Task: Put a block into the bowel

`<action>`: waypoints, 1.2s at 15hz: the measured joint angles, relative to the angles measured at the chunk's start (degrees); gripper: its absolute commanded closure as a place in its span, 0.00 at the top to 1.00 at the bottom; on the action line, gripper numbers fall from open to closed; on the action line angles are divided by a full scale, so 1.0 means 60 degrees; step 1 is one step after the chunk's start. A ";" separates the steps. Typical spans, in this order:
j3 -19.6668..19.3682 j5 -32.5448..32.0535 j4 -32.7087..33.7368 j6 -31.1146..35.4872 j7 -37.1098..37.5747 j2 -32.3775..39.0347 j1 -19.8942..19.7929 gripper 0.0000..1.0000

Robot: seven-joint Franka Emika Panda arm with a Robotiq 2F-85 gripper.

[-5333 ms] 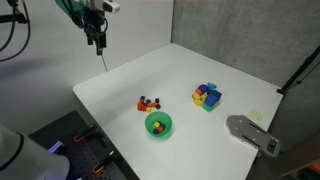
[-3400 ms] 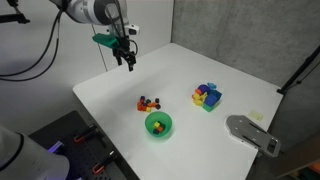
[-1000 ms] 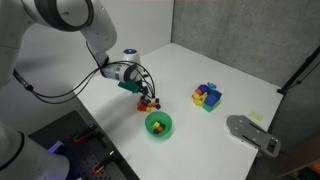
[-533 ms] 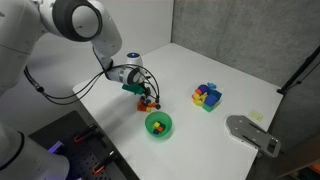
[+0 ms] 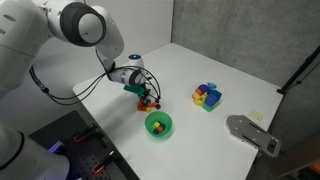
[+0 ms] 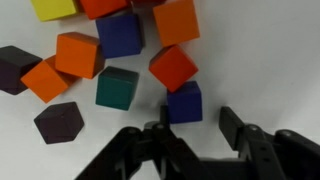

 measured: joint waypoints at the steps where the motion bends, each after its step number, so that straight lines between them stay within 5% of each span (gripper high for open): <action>1: -0.0007 0.0000 0.0033 -0.0004 0.0000 0.0000 -0.0002 0.16; 3: -0.0049 0.0002 0.0119 -0.0020 0.0000 -0.0002 -0.0002 0.04; 6: -0.0101 0.0034 0.0275 -0.0202 0.0003 -0.0082 -0.0040 0.00; 7: -0.0113 0.0054 0.0297 -0.0324 0.0008 -0.0170 -0.0061 0.26; 9: -0.0145 0.0057 0.0310 -0.0596 0.0011 -0.0400 -0.0103 0.34; 18: 0.0554 0.0050 -0.0150 -0.0912 -0.1603 -0.0759 -0.0670 1.00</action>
